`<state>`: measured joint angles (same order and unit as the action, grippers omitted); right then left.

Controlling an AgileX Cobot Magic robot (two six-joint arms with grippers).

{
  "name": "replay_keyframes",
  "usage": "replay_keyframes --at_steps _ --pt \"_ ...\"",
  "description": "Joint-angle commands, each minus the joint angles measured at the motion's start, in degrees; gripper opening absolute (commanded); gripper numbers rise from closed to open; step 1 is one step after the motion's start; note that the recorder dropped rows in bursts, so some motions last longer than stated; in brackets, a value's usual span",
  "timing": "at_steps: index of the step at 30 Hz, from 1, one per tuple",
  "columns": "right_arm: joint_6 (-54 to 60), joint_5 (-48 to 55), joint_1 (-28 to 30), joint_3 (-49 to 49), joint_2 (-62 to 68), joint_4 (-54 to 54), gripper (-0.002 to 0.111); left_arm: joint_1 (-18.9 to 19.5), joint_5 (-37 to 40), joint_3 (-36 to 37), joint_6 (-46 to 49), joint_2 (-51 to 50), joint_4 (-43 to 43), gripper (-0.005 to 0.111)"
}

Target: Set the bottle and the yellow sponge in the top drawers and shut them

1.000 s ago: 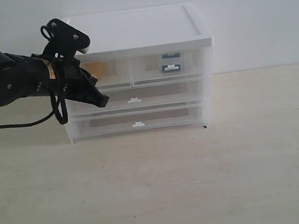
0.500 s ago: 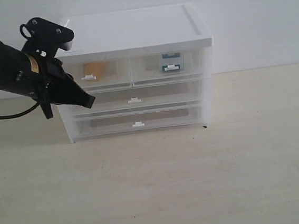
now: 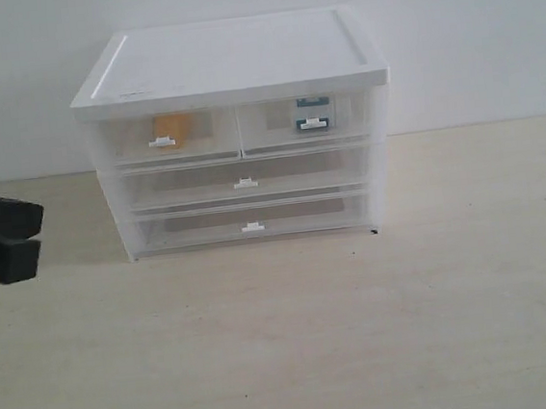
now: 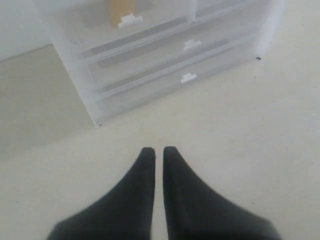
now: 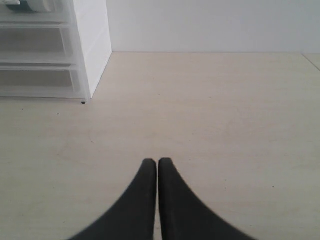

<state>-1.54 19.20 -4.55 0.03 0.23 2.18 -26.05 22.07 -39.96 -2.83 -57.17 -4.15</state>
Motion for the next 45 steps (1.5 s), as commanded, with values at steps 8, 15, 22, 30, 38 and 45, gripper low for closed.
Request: replay_keyframes --at_steps 8,15,22,30,38,45 --pt "0.25 -0.27 -0.06 -0.03 -0.23 -0.13 0.000 -0.45 5.44 8.02 -6.47 26.95 4.15 0.004" --pt "0.25 -0.27 -0.06 -0.03 -0.23 -0.13 0.000 -0.45 8.51 9.70 -6.56 36.00 0.61 0.004" --pt "0.25 -0.27 -0.06 -0.03 -0.23 -0.13 0.000 -0.45 0.61 15.61 -6.56 37.09 -2.52 0.004" --pt "0.25 -0.27 -0.06 -0.03 -0.23 -0.13 0.000 4.34 -15.21 26.52 -1.43 38.69 1.83 0.004" --pt "0.25 -0.27 -0.06 -0.03 -0.23 -0.13 0.000 13.51 -15.21 34.74 3.43 46.98 4.15 0.004" --pt "0.25 -0.27 -0.06 -0.03 -0.23 -0.13 0.000 18.14 -14.55 39.05 3.92 56.10 4.15 0.004"
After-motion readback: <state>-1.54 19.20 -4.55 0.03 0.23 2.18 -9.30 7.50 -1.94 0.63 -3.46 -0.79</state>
